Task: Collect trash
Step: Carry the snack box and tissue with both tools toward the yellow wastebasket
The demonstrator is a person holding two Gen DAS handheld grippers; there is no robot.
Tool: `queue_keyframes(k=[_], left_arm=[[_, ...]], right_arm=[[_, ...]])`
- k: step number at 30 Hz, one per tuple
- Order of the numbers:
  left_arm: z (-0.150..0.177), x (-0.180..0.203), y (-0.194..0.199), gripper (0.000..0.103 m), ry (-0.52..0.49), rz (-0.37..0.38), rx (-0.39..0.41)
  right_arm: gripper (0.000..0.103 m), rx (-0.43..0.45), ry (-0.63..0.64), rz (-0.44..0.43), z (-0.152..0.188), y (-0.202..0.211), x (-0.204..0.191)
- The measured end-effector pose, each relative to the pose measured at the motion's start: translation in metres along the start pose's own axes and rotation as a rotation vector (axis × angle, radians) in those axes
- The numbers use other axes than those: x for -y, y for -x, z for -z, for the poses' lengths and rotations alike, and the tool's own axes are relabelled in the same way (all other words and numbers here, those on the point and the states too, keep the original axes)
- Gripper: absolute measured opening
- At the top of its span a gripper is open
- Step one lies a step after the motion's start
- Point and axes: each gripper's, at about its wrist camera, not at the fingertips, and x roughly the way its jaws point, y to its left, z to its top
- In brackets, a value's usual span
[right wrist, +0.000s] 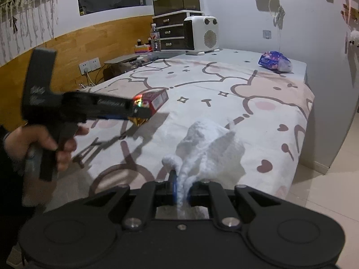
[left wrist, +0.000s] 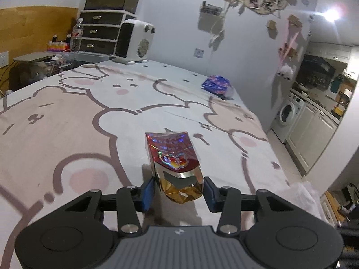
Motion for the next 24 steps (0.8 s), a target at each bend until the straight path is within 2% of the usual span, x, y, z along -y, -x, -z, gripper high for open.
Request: queue_keyframes(k=[12, 24], left_arm=[[0.018, 0.032, 0.069, 0.044, -0.071, 0.034, 0.068], [0.035, 0.083, 0.087, 0.043, -0.100, 0.108, 0.087]], right_arm=[[0.009, 0.106, -0.008, 0.077, 0.007, 0.040, -0.007], [0.009, 0.193, -0.037, 0.142, 0.021, 0.097, 0.011]])
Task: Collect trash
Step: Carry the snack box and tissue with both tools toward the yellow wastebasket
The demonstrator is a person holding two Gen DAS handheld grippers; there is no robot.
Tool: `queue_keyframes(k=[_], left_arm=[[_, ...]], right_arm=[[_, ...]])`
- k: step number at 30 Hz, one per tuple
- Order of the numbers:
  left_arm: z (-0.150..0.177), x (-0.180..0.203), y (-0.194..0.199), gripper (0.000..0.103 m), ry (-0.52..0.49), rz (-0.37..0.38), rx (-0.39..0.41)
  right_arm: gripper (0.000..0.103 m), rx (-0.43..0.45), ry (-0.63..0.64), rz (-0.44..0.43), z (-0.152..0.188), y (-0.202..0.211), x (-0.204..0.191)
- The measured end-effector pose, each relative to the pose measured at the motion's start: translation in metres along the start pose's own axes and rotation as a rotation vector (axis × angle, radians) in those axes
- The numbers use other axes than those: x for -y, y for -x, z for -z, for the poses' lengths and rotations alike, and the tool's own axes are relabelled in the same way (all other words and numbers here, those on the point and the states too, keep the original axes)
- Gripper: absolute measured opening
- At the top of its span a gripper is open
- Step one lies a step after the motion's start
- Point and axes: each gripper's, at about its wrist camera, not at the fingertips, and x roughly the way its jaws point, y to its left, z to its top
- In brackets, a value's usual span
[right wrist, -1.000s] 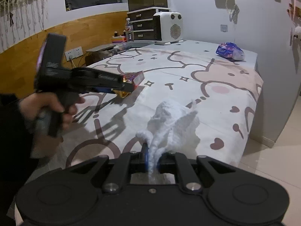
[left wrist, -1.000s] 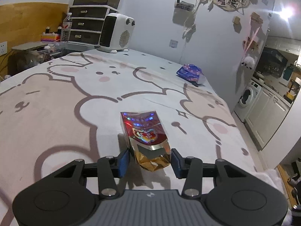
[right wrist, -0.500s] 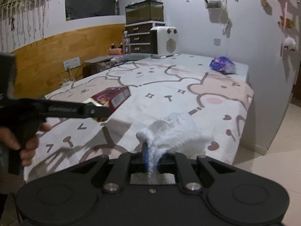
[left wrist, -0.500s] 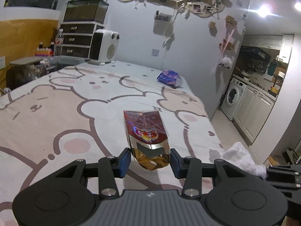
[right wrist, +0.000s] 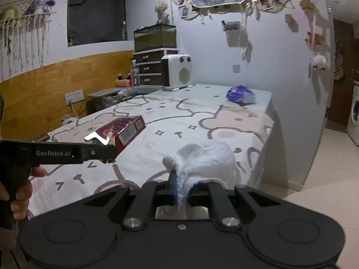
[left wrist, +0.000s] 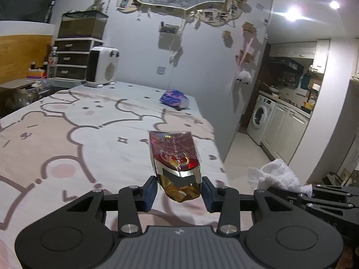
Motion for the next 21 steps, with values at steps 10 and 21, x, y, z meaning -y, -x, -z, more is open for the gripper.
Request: queue_keyframes(k=[10, 21], left_arm=[[0.021, 0.012, -0.003, 0.043, 0.006, 0.014, -0.045], [0.046, 0.000, -0.013, 0.081, -0.048, -0.036, -0.115]], right_arm=[[0.009, -0.002, -0.019, 0.030, 0.016, 0.025, 0.023], [0.009, -0.021, -0.038, -0.015, 0.030, 0.016, 0.020]])
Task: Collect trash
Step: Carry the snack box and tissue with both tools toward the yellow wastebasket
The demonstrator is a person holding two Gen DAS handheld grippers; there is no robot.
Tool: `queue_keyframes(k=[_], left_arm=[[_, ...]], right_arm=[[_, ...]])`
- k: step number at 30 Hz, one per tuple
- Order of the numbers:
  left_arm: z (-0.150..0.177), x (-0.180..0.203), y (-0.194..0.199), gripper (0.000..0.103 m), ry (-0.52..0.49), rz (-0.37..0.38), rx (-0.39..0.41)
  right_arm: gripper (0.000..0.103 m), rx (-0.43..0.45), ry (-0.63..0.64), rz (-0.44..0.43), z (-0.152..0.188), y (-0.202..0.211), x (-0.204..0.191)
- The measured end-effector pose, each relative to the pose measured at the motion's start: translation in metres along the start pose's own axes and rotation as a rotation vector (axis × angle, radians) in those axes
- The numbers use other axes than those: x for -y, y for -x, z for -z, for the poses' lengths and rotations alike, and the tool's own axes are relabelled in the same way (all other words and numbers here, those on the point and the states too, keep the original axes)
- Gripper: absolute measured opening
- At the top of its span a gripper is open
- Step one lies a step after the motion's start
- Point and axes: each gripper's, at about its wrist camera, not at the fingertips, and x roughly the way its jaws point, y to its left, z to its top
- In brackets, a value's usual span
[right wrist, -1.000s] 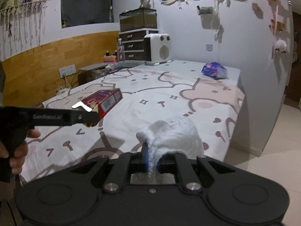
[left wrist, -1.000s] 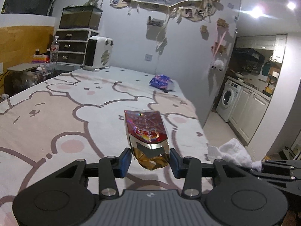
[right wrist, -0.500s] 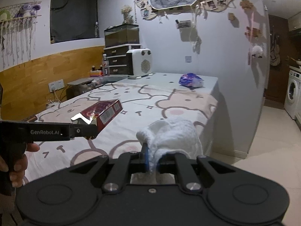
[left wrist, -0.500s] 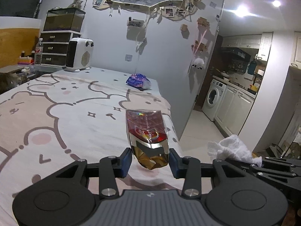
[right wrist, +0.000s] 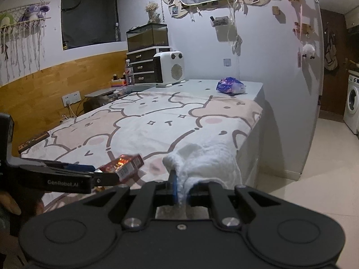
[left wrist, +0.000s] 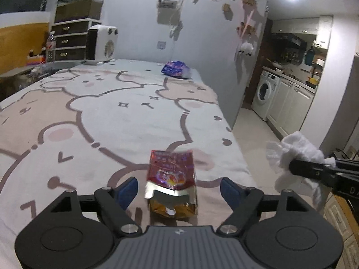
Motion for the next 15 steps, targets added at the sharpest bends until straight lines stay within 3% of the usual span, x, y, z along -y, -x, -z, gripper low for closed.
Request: queue_keyframes(k=[5, 7, 9, 15], left_arm=[[-0.004, 0.007, -0.017, 0.084, -0.074, -0.059, -0.019], [-0.003, 0.005, -0.023, 0.078, -0.073, -0.073, -0.034], [-0.002, 0.002, -0.026, 0.052, -0.052, -0.073, -0.048], [-0.002, 0.007, -0.016, 0.050, -0.046, -0.058, -0.024]], right_arm=[[0.009, -0.002, -0.005, -0.004, 0.001, -0.001, 0.000], [0.009, -0.003, -0.005, -0.003, 0.001, -0.001, 0.001], [0.009, -0.004, -0.005, -0.001, 0.002, 0.000, 0.002], [0.009, -0.009, -0.010, 0.006, 0.004, 0.000, 0.007]])
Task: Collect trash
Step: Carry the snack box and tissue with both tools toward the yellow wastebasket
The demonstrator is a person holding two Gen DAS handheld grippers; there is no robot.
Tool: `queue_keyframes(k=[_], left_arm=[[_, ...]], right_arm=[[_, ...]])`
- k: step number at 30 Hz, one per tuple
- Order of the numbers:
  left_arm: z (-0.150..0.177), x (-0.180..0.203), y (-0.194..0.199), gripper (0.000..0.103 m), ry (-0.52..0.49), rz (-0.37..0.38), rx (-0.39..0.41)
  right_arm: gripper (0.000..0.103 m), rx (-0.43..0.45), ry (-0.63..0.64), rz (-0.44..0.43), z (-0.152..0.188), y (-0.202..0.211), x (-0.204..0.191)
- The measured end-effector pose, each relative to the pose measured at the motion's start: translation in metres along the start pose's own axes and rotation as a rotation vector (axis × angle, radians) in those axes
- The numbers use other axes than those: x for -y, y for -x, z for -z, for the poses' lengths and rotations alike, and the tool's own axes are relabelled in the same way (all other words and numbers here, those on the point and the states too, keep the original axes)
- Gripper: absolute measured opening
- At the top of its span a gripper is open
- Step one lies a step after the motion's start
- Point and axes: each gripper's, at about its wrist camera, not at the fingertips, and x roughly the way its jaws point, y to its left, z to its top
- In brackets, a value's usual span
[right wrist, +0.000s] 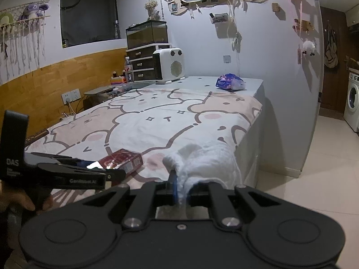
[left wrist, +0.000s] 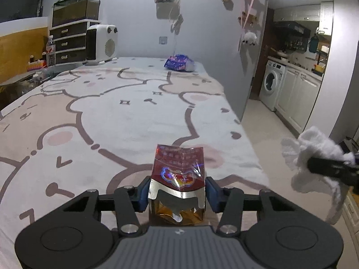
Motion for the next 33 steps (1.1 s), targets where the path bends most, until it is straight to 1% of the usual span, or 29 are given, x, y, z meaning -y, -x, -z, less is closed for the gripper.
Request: queue_keyframes(k=[8, 15, 21, 27, 30, 33], left_arm=[[-0.011, 0.031, 0.014, 0.050, -0.015, 0.049, 0.054], [-0.009, 0.075, 0.010, 0.050, -0.037, 0.116, 0.047], [-0.001, 0.120, -0.002, 0.050, -0.056, 0.176, 0.019], [0.014, 0.164, -0.021, 0.050, -0.066, 0.232, -0.021], [0.026, 0.183, -0.041, 0.050, -0.057, 0.256, -0.061], [0.039, 0.201, -0.074, 0.050, -0.039, 0.265, -0.130]], right_arm=[[0.009, 0.008, -0.021, 0.027, 0.007, 0.011, 0.014], [0.009, 0.009, -0.029, 0.091, 0.018, 0.034, 0.039], [0.009, 0.005, -0.068, 0.162, 0.035, 0.058, 0.070], [0.009, -0.011, -0.108, 0.222, 0.058, 0.077, 0.103], [0.009, -0.024, -0.134, 0.249, 0.072, 0.081, 0.121], [0.009, -0.050, -0.165, 0.275, 0.088, 0.076, 0.142]])
